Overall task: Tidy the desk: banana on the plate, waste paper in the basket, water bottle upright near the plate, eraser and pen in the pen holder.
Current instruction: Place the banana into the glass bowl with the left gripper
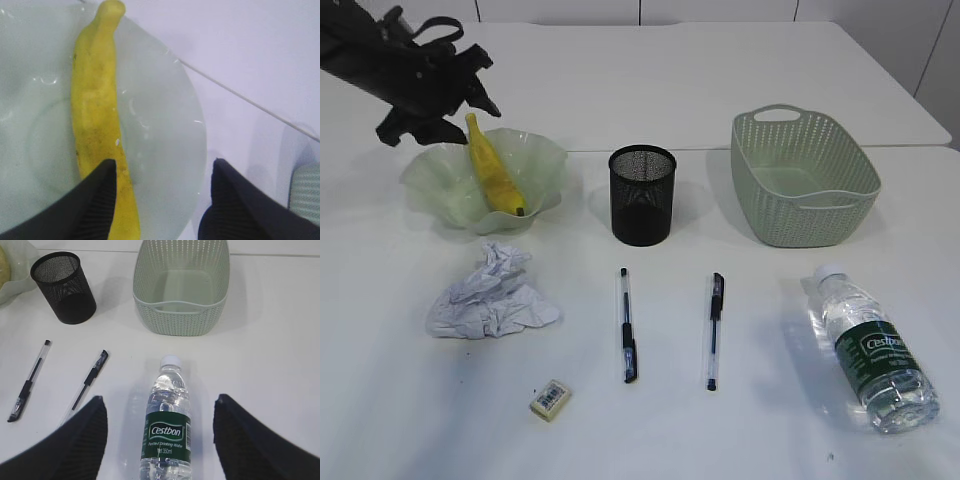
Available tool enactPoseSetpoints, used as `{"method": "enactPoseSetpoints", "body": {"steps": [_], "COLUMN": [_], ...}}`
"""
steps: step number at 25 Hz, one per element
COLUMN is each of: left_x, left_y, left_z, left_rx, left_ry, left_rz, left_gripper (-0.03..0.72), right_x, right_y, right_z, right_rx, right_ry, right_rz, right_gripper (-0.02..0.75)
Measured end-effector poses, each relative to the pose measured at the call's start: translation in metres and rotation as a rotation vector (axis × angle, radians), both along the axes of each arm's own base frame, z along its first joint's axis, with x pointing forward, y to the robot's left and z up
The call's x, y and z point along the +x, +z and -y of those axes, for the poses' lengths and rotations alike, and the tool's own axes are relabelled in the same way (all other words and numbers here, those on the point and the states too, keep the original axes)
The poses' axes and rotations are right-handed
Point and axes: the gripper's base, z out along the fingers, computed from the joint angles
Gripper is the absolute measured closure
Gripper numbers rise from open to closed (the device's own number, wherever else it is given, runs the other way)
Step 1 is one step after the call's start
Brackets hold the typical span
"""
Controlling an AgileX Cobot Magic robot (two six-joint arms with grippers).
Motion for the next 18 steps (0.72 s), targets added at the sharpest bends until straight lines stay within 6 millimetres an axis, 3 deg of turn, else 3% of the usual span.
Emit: {"method": "enactPoseSetpoints", "body": {"steps": [6, 10, 18], "left_x": [-0.026, -0.051, -0.083], "left_y": [0.05, 0.072, 0.077], "left_z": [-0.008, -0.011, -0.015], "left_rx": [0.21, 0.363, 0.479], "left_ry": [-0.151, -0.338, -0.608], "left_rz": [0.036, -0.021, -0.204], "left_gripper": [0.266, 0.282, 0.298], "right_x": [0.0, 0.0, -0.002], "right_y": [0.0, 0.0, -0.002], "right_z": [0.0, 0.0, 0.0], "right_rx": [0.003, 0.003, 0.005], "right_ry": [0.0, 0.0, 0.002], "right_rz": [0.0, 0.0, -0.029], "right_gripper": [0.242, 0.242, 0.242]}}
